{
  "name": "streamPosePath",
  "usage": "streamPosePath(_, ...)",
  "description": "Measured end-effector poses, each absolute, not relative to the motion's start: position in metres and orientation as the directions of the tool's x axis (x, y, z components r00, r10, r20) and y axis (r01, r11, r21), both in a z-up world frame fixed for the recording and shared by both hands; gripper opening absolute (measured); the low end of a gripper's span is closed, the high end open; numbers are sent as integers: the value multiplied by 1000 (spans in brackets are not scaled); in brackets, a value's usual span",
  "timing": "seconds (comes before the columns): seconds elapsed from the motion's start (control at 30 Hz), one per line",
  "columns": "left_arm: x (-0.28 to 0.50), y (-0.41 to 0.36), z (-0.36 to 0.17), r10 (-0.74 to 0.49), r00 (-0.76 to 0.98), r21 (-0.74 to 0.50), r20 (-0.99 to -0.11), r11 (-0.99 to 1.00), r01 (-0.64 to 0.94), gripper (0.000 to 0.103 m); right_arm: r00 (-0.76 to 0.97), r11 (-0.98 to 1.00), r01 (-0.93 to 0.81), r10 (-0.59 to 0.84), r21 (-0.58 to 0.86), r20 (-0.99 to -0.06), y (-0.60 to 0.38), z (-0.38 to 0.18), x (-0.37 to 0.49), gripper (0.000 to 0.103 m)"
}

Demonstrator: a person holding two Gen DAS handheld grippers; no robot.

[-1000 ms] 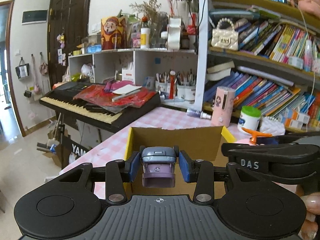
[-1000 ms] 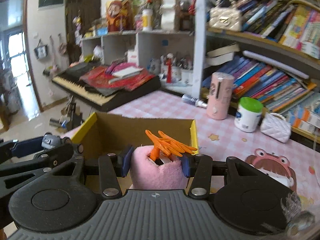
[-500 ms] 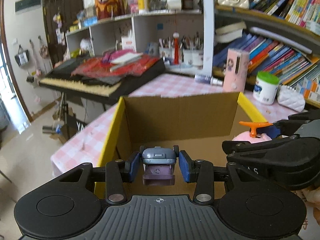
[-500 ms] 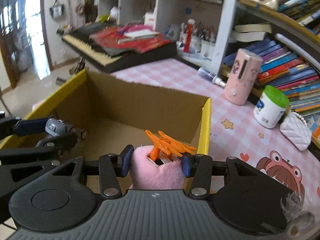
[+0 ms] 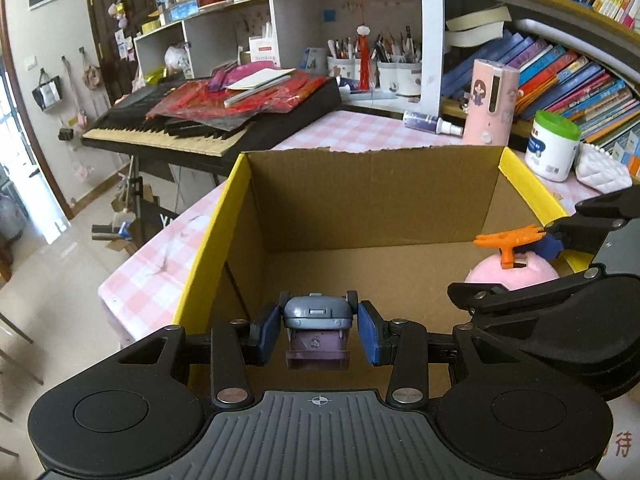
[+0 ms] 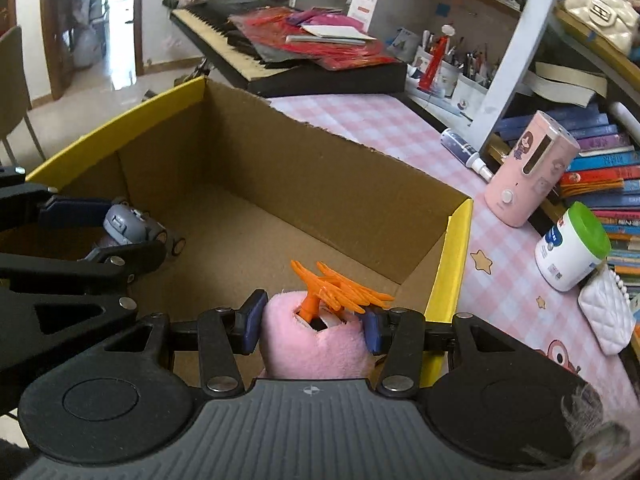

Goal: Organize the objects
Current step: 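Carry the chick and toy car with both tools over the yellow box, then open both tools to drop the chick and toy car into the box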

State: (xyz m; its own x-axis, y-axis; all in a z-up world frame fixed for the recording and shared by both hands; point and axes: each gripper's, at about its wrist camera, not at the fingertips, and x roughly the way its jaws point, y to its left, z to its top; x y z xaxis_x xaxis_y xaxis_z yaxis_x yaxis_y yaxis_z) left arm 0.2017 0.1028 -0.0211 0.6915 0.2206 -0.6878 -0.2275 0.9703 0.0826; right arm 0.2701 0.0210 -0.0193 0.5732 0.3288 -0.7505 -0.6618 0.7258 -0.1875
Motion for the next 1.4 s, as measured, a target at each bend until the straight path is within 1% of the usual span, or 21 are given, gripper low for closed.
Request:
streamPosePath(0.2, 203, 101, -22, 230, 684, 95, -692, 969, -230, 40, 571, 710, -672, 313, -213, -759, 24, -22, 270, 46)
streamPosePath(0.67, 198, 102, -21, 239, 689, 90, -684, 965, -246, 41, 569, 707, -675, 315, -213, -760, 24, -21, 270, 46)
streamPosePath(0.73, 197, 101, -19, 251, 692, 97, -676, 962, -254, 45, 569, 706, -675, 314, -213, -760, 24, -21, 270, 46)
streamPosePath(0.97, 193, 103, -16, 277, 695, 99, -663, 953, -285, 52, 565, 712, -673, 321, -199, -761, 25, -21, 270, 47)
streamPosePath(1.03, 192, 103, -15, 289, 696, 104, -658, 950, -296, 56, 564, 712, -674, 323, -197, -760, 24, -20, 270, 48)
streamPosePath(1.1, 189, 103, -14, 298, 698, 105, -651, 946, -307, 56, 563, 716, -673, 329, -189, -759, 24, -20, 269, 50)
streamPosePath(1.17, 185, 104, -11, 302, 703, 97, -643, 943, -317, 57, 565, 725, -666, 336, -177, -753, 22, -18, 269, 57)
streamPosePath(1.23, 180, 105, -7, 304, 712, 85, -632, 941, -327, 64, 571, 736, -656, 338, -168, -748, 20, -16, 268, 60)
streamPosePath(1.3, 174, 105, -3, 308, 726, 76, -615, 940, -334, 68, 573, 743, -650, 342, -159, -744, 18, -14, 265, 60)
streamPosePath(1.4, 166, 109, 2, 293, 742, 57, -603, 944, -326, 69, 582, 760, -633, 339, -150, -739, 15, -10, 258, 66)
